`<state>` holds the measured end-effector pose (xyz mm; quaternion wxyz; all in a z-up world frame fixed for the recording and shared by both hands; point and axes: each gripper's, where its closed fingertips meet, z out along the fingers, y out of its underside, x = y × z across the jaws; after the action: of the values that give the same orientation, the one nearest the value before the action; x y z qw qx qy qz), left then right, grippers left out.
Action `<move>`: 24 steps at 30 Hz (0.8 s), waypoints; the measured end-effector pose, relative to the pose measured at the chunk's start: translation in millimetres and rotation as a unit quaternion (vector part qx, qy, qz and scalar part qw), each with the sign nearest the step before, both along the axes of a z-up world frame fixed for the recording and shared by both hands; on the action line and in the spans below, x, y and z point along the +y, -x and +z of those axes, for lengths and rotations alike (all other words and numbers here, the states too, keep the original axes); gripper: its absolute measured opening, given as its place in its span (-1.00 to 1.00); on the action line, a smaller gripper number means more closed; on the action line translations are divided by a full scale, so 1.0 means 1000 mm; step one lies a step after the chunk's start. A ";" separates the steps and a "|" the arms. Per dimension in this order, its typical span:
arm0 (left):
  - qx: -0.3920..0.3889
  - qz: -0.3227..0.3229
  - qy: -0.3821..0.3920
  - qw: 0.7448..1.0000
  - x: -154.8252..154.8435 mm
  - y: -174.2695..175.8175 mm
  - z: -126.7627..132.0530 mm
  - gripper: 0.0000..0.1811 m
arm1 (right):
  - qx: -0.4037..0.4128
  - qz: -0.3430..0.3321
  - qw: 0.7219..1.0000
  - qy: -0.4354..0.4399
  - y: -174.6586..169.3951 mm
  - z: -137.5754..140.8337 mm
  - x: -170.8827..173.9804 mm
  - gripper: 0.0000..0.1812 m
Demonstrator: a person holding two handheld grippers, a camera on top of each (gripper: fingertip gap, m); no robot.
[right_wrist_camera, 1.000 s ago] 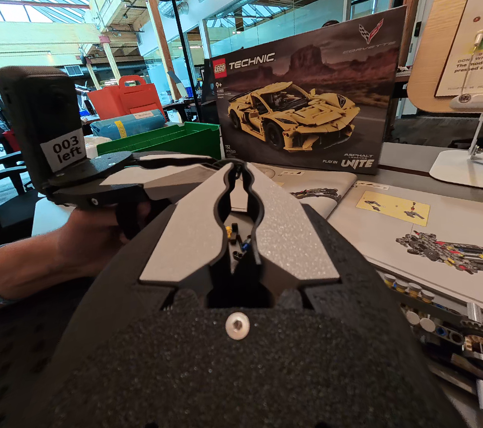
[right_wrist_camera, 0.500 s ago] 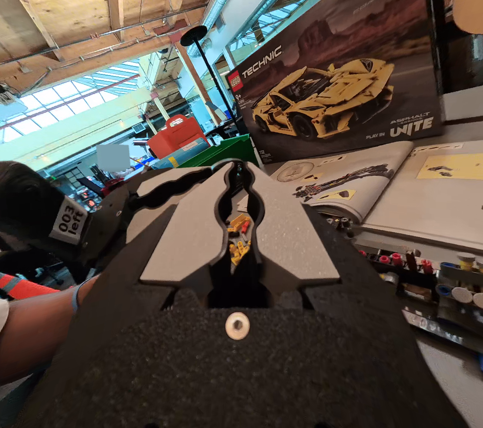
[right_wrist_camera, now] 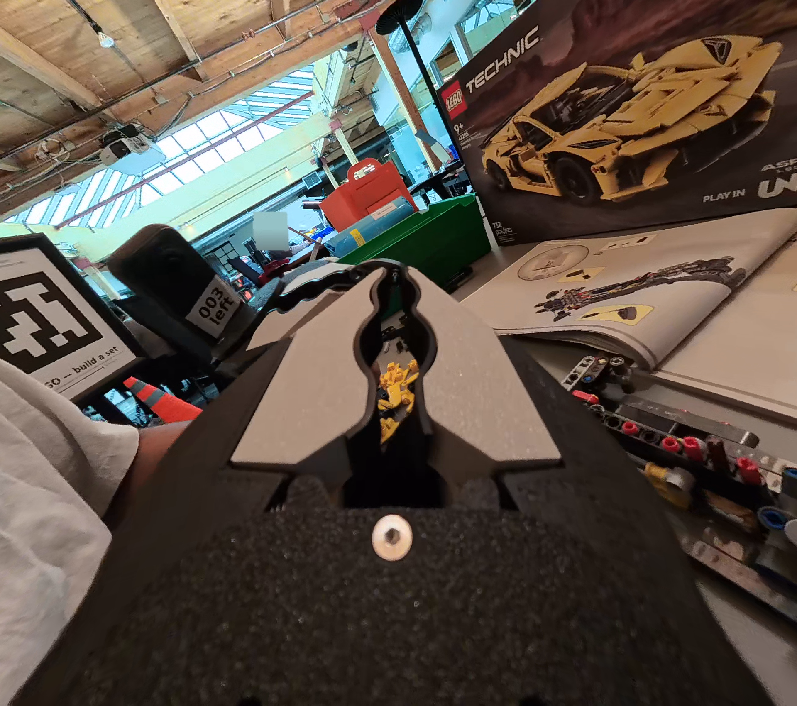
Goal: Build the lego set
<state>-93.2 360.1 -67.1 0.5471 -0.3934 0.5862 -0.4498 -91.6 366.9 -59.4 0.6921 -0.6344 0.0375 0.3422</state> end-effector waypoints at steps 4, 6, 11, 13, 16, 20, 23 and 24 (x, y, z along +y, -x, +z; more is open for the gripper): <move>0.001 -0.010 0.034 0.999 0.002 -0.001 0.003 -0.93 | 0.041 0.014 0.999 0.013 0.000 0.001 0.002 -0.95; -0.002 -0.030 0.083 0.996 0.004 0.000 0.007 -0.92 | 0.052 0.033 0.998 0.015 0.002 0.005 0.001 -0.93; -0.005 -0.088 0.173 0.981 0.002 0.005 0.014 -0.93 | 0.068 0.063 0.996 -0.013 0.003 0.014 -0.006 -0.83; -0.008 -0.144 0.224 0.964 -0.008 0.010 0.021 -0.93 | 0.096 0.084 0.991 -0.036 0.001 0.023 -0.011 -0.77; -0.015 -0.206 0.278 0.938 -0.017 0.016 0.030 -0.93 | 0.153 0.184 0.969 -0.063 0.010 0.036 -0.023 -0.59; -0.017 -0.237 0.294 0.926 -0.025 0.019 0.034 -0.93 | 0.201 0.249 0.946 -0.042 0.019 0.036 -0.026 -0.67; -0.017 -0.235 0.297 0.925 -0.024 0.018 0.034 -0.94 | 0.176 0.248 0.952 -0.047 0.025 0.036 -0.026 -0.66; -0.018 -0.237 0.301 0.924 -0.024 0.018 0.034 -0.94 | 0.168 0.244 0.954 -0.045 0.026 0.034 -0.026 -0.67</move>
<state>-111.6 336.6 -32.8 0.2909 -0.3809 0.4895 -0.7285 -117.1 341.1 -25.5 0.5987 -0.5260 -0.0180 0.6038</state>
